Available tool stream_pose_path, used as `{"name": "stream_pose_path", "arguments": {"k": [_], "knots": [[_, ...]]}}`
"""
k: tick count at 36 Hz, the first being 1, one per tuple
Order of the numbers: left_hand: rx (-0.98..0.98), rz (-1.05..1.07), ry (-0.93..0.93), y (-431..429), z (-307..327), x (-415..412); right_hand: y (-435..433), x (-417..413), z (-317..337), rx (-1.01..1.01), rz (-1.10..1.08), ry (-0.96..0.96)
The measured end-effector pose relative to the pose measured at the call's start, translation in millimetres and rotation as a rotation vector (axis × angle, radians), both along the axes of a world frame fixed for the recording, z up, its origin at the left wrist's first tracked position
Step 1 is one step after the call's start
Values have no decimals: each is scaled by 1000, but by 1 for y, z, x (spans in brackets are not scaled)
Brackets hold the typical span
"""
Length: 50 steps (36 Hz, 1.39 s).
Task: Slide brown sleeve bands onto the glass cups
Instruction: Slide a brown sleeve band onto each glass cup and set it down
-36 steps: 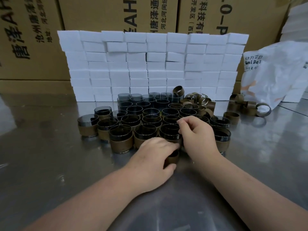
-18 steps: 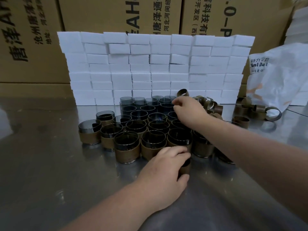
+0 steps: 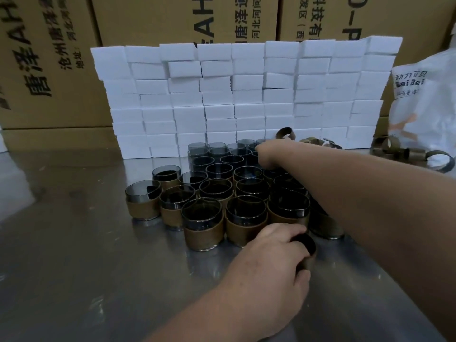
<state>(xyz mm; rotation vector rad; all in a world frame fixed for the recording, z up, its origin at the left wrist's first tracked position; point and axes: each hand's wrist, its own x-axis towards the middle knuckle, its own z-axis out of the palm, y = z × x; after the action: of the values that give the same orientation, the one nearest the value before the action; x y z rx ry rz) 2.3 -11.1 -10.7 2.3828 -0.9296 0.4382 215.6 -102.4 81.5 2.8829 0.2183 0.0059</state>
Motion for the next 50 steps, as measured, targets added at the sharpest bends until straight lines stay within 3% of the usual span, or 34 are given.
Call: {"name": "stream_pose_path", "arguments": {"k": [10, 17, 20, 27, 31, 40, 42, 50], "knots": [[-14, 22, 4, -1, -2, 1, 4, -4, 2, 116, 84, -114], [-5, 41, 25, 0, -1, 0, -9, -37, 31, 396, 199, -299], [6, 50, 53, -1, -2, 1, -15, -68, 38, 586, 279, -462], [-35, 68, 55, -1, 2, 2, -32, -157, 15, 1449, 204, -769], [-178, 147, -11, -1, 8, -3, -41, -204, -17, 1785, 236, -694], [-663, 119, -3, 2, 16, -15, -52, -219, -53, 1793, 377, -414], [-695, 102, 39, 2, 16, -16, -53, -218, -57, 1760, 362, -412], [-728, 89, -78, 6, 17, -18, -49, -220, -61, 1518, 404, -478]]}}
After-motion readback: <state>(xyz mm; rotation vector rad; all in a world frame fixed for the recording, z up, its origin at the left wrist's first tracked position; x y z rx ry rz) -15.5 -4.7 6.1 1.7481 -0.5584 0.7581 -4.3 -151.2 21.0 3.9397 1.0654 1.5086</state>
